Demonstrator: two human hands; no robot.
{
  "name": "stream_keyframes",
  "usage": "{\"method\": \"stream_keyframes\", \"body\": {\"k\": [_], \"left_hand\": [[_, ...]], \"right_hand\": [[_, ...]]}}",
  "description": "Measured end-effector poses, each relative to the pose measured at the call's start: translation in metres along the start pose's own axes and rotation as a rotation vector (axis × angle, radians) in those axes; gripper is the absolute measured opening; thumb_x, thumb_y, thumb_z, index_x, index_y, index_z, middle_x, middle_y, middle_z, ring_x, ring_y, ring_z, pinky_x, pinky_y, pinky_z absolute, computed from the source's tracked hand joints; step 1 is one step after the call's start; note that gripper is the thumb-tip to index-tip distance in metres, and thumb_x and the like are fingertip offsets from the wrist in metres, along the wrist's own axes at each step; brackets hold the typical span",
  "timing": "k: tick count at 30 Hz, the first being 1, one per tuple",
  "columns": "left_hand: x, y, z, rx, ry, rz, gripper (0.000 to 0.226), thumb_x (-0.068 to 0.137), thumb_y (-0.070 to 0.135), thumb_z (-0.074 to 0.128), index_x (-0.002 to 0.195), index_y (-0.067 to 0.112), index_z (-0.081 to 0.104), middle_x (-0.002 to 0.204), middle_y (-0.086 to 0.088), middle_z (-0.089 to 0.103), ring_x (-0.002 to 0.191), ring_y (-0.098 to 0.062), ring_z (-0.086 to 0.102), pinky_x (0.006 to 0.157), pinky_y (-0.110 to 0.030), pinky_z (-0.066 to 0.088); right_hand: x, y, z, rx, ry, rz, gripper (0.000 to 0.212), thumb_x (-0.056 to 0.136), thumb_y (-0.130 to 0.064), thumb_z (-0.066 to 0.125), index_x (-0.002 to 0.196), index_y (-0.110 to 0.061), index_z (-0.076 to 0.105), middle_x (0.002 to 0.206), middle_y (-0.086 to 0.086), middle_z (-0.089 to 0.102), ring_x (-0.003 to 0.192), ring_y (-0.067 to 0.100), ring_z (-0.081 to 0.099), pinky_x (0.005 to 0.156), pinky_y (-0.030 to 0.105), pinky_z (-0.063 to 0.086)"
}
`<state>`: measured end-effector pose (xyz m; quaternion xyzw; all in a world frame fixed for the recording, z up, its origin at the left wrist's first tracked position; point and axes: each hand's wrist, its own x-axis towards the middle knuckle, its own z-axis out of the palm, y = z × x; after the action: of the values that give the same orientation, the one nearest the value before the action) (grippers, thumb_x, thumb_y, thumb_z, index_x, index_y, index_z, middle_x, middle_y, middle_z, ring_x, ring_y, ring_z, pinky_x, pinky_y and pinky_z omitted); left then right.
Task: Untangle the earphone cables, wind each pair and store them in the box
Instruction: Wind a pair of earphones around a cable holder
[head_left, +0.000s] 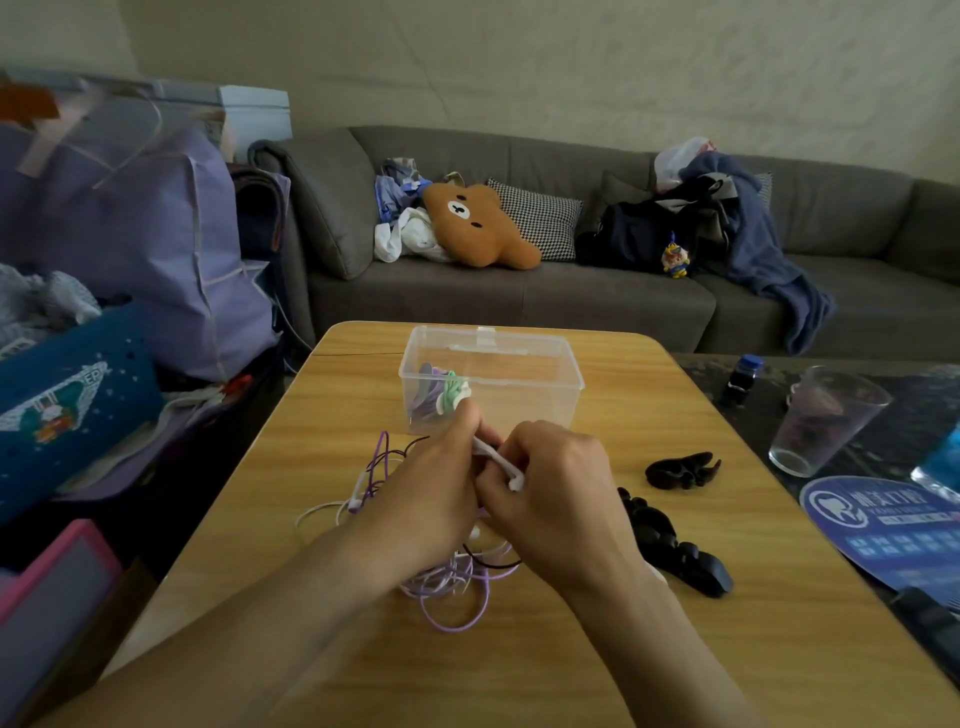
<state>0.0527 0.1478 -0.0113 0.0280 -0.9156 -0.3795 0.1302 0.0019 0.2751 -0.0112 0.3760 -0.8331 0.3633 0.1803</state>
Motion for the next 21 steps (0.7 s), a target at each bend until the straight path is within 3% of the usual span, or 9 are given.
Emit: {"method": "stream_keyframes", "body": {"k": [4,7,11,16,19,21], "left_hand": [[0.0,-0.005,-0.001,-0.024,-0.054,-0.006,0.021,0.095,-0.001,0.046,0.101,0.019,0.044,0.087,0.007,0.062,0.069,-0.001,0.057,0.054,-0.016,0.039],[-0.002,-0.006,-0.002,-0.111,-0.051,0.045,0.013,0.101,0.005,0.043,0.101,0.018,0.047,0.088,0.004,0.066,0.073,-0.002,0.061,0.062,-0.025,0.049],[-0.004,-0.01,-0.004,-0.14,-0.075,0.112,0.01,0.104,0.014,0.043,0.103,0.022,0.048,0.091,0.005,0.067,0.082,-0.008,0.064,0.072,-0.035,0.052],[-0.004,-0.015,-0.01,-0.143,-0.161,0.112,0.008,0.105,0.028,0.042,0.106,0.023,0.049,0.082,0.011,0.061,0.072,-0.006,0.054,0.068,-0.032,0.046],[-0.003,-0.016,-0.014,-0.172,-0.164,0.111,0.009,0.104,0.029,0.044,0.107,0.023,0.05,0.079,0.024,0.063,0.073,0.003,0.056,0.066,-0.018,0.043],[-0.002,-0.018,-0.016,-0.194,-0.168,0.107,0.007,0.103,0.028,0.046,0.107,0.024,0.051,0.078,0.024,0.063,0.074,0.002,0.058,0.068,-0.018,0.045]], "right_hand": [[-0.002,0.005,-0.001,-0.008,-0.068,-0.047,0.022,0.08,-0.016,0.067,0.065,-0.013,0.051,0.062,-0.001,0.053,0.05,0.014,0.045,0.046,0.023,0.03],[0.001,0.007,-0.009,-0.013,-0.102,-0.131,0.024,0.08,-0.016,0.062,0.067,-0.021,0.042,0.063,-0.009,0.044,0.05,0.006,0.036,0.048,0.015,0.023],[0.001,0.013,-0.012,0.003,-0.102,-0.114,0.021,0.082,-0.017,0.065,0.067,-0.016,0.05,0.062,-0.012,0.045,0.05,0.008,0.039,0.046,0.017,0.028],[-0.001,0.017,-0.012,0.164,-0.168,0.108,0.02,0.086,-0.02,0.069,0.068,-0.016,0.06,0.057,-0.006,0.056,0.052,0.008,0.05,0.045,0.021,0.036],[0.001,0.017,-0.017,0.302,-0.222,0.215,0.015,0.089,-0.026,0.072,0.076,-0.018,0.071,0.064,0.0,0.068,0.047,0.007,0.054,0.046,0.034,0.047],[0.002,0.016,-0.022,0.356,-0.268,0.242,0.013,0.089,-0.031,0.072,0.083,-0.02,0.077,0.072,-0.001,0.074,0.046,0.004,0.056,0.046,0.032,0.048]]}}
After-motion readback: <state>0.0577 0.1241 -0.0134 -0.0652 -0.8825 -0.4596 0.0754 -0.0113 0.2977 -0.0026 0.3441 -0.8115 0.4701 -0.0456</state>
